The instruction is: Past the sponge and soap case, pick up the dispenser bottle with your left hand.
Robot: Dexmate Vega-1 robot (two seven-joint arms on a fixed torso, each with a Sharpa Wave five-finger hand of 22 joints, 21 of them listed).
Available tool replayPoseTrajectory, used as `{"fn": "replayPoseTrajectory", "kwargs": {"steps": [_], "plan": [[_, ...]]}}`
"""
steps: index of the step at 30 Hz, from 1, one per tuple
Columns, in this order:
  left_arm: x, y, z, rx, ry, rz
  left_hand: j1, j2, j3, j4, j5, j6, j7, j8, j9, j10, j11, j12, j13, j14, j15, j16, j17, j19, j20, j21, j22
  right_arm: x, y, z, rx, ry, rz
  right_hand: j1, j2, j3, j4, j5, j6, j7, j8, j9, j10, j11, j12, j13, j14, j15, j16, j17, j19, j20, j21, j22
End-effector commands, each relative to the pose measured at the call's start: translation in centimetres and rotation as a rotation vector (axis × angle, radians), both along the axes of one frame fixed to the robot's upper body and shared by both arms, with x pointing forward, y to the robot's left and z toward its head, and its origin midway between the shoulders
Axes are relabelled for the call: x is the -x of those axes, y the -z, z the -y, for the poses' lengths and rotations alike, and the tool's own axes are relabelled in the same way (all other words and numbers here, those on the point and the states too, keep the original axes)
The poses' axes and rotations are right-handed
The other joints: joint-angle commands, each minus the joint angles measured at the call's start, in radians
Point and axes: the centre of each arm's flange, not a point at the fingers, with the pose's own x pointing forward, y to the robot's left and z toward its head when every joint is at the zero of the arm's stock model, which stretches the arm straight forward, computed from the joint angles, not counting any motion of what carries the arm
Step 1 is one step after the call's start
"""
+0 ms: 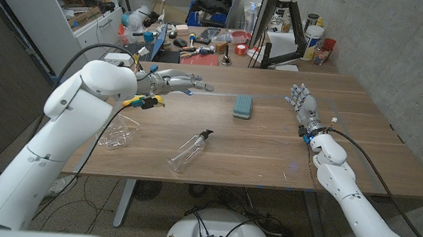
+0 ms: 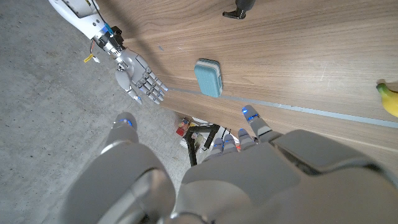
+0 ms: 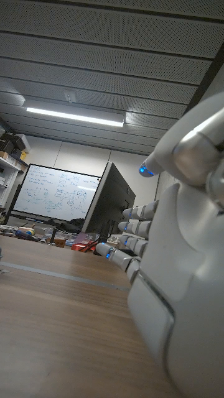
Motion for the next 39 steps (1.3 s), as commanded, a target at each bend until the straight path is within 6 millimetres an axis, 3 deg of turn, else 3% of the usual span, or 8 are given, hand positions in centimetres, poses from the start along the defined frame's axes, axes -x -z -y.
{"fn": "replayPoseTrajectory", "kwargs": {"steps": [1, 23, 39], "plan": [[0.4, 0.1, 0.4, -0.054, 0.0, -0.024, 0.017, -0.001, -0.002, -0.004, 0.005, -0.176, 0.014, 0.002, 0.005, -0.038, 0.009, 0.003, 0.002, -0.039, 0.008, 0.0, 0.003, 0.003, 0.004, -0.003, 0.004, -0.3, 0.3, 0.0, 0.006, -0.002, -0.015, 0.014, 0.07, 0.002, -0.01, 0.004, 0.008, 0.001, 0.001, 0.005, 0.005, -0.002, 0.001, 0.003, 0.009, -0.013, -0.003, -0.002, 0.001, -0.114, -0.002, 0.005], [1.5, 0.5, 0.4, -0.1, -0.04, -0.089, 0.046, 0.01, -0.003, -0.009, 0.009, -0.185, 0.038, 0.0, 0.006, -0.045, 0.028, 0.002, 0.003, -0.045, 0.023, -0.001, 0.004, 0.01, 0.016, -0.013, 0.005, -0.4, 0.4, -0.1, 0.007, -0.003, -0.012, 0.018, 0.07, -0.003, -0.015, 0.003, 0.007, 0.001, 0.0, 0.005, 0.007, -0.002, 0.001, 0.003, 0.009, -0.013, -0.002, 0.0, 0.005, -0.113, -0.012, 0.006], [1.0, 1.0, -0.1, -0.142, -0.084, -0.152, 0.046, 0.0, -0.021, -0.004, 0.008, -0.175, 0.064, 0.006, 0.006, -0.047, 0.05, 0.004, 0.003, -0.045, 0.04, 0.002, 0.006, 0.027, 0.024, -0.017, 0.006, -0.2, 0.4, -0.1, 0.006, -0.001, -0.008, 0.018, 0.072, -0.006, -0.014, 0.002, 0.007, 0.001, 0.0, 0.005, 0.007, -0.002, 0.001, 0.003, 0.009, -0.014, -0.001, 0.0, 0.007, -0.113, -0.018, 0.006]]}}
